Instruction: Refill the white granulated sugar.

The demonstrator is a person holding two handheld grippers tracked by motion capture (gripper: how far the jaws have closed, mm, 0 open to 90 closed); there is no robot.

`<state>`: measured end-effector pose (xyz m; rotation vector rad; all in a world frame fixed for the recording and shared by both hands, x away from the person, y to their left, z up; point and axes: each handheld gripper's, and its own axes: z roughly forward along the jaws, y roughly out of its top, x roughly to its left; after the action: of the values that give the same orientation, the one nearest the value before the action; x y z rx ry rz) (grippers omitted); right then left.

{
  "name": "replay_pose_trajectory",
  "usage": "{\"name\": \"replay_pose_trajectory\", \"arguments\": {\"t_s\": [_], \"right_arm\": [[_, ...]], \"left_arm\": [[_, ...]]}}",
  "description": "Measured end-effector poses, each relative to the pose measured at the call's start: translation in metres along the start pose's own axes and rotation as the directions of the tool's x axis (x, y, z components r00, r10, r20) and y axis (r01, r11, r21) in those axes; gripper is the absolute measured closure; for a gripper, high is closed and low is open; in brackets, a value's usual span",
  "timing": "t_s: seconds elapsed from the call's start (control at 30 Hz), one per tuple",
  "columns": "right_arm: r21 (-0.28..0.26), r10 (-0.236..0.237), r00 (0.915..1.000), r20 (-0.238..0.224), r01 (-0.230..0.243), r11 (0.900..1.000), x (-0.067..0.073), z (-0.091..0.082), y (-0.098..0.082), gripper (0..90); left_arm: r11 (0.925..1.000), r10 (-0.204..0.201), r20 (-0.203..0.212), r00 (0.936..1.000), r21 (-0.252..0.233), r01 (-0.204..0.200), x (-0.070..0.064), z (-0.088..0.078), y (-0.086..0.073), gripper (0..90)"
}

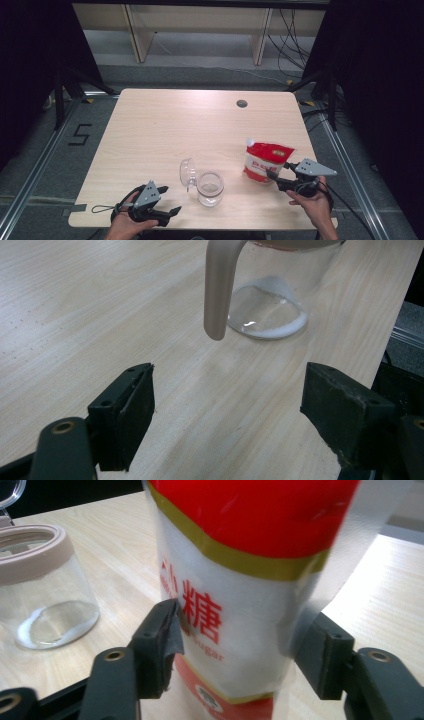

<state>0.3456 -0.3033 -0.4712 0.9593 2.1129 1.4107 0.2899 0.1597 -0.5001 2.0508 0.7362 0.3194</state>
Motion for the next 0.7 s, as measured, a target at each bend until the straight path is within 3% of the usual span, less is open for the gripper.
{"name": "replay_pose_trajectory", "arguments": {"t_s": [0.1,0.23,0.3,0.43,0.5,0.57,0.6,0.63,0.7], "right_arm": [[0.013,0.044,0.9986,0.028,-0.044,0.999,0.012,-0.004,0.000,45.9],[0.001,0.037,0.9979,0.054,-0.037,0.999,0.019,-0.005,0.000,48.2],[0.017,0.065,0.9939,0.089,-0.066,0.998,0.032,-0.008,0.001,50.3],[0.011,0.066,0.9929,0.099,-0.067,0.998,0.038,-0.010,0.000,51.1],[0.000,0.041,0.9952,0.089,-0.041,0.999,0.037,-0.010,-0.002,50.9],[-0.007,0.053,0.9950,0.085,-0.053,0.999,0.036,-0.010,-0.003,50.4],[-0.031,0.039,0.9963,0.076,-0.037,0.999,0.033,-0.008,-0.005,49.2],[-0.031,0.000,0.9973,0.074,0.002,1.000,0.032,-0.007,-0.007,47.2],[-0.026,-0.014,0.9974,0.071,0.016,1.000,0.032,-0.004,-0.009,44.2]], "left_arm": [[1.0000,0.002,0.000,1.0000,0.002,-0.002,0.000,0.000,0.000,21.2],[1.0000,0.005,0.001,1.0000,-0.003,-0.005,0.000,0.000,0.000,21.4],[1.0000,0.005,0.001,1.0000,-0.006,-0.005,0.000,0.001,0.000,21.4],[1.0000,0.006,0.001,1.0000,-0.003,-0.006,0.000,0.001,0.000,21.5],[1.0000,0.005,0.003,1.0000,-0.001,-0.005,-0.001,0.001,-0.001,21.5],[0.9999,0.011,0.003,0.9999,-0.002,-0.011,-0.001,0.001,0.000,21.5],[0.9997,0.023,-0.005,0.9997,0.011,-0.023,0.000,0.000,0.000,21.5],[0.9999,0.011,-0.001,0.9999,0.001,-0.011,-0.001,0.001,0.000,21.5],[1.0000,0.006,0.002,1.0000,-0.005,-0.006,0.000,0.001,0.000,21.3]]}}
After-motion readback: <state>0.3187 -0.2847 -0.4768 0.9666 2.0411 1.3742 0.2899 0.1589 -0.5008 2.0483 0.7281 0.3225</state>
